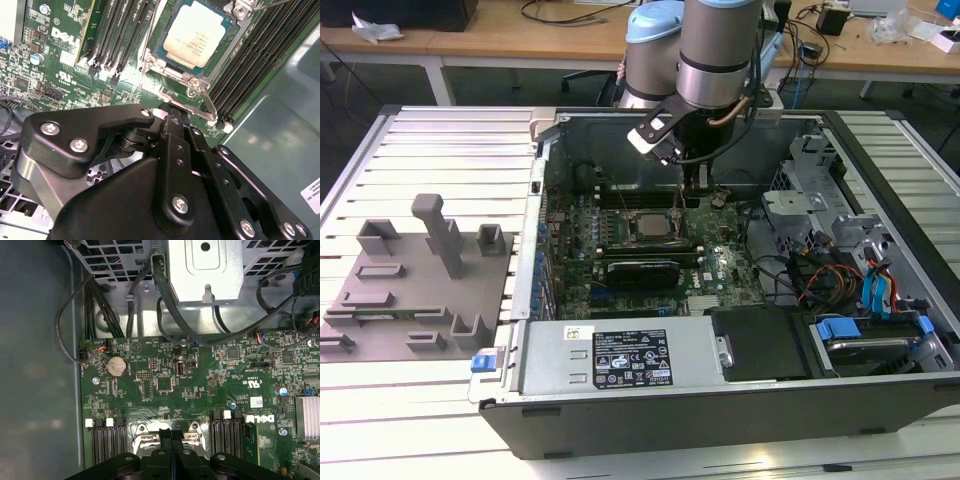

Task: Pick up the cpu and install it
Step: 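Close the cpu cover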

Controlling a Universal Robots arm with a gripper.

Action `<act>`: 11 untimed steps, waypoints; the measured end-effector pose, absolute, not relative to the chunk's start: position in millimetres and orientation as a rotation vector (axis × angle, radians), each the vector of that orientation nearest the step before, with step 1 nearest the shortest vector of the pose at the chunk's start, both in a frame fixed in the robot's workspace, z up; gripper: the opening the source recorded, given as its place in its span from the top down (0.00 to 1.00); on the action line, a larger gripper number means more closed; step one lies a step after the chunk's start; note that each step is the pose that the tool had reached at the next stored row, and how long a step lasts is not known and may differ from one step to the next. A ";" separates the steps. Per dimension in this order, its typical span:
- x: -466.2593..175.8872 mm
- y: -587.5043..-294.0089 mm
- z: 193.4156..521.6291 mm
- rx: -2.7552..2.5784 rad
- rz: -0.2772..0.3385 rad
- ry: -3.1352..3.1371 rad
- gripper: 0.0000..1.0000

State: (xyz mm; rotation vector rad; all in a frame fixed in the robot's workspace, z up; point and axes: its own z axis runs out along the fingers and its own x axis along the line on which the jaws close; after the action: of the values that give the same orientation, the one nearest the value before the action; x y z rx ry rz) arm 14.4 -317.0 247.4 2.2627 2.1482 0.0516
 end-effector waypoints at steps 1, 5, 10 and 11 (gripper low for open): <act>13.5 -317.0 247.4 2.263 0.052 2.148 0.89; 10.5 -317.0 247.4 2.263 0.052 2.148 0.89; 10.2 -317.0 247.4 2.263 0.052 2.148 0.89; 10.0 -317.0 247.4 2.263 0.052 2.148 0.89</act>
State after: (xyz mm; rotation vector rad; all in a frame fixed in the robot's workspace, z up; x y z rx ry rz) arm 10.0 -317.0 247.4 2.2628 2.1481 0.0516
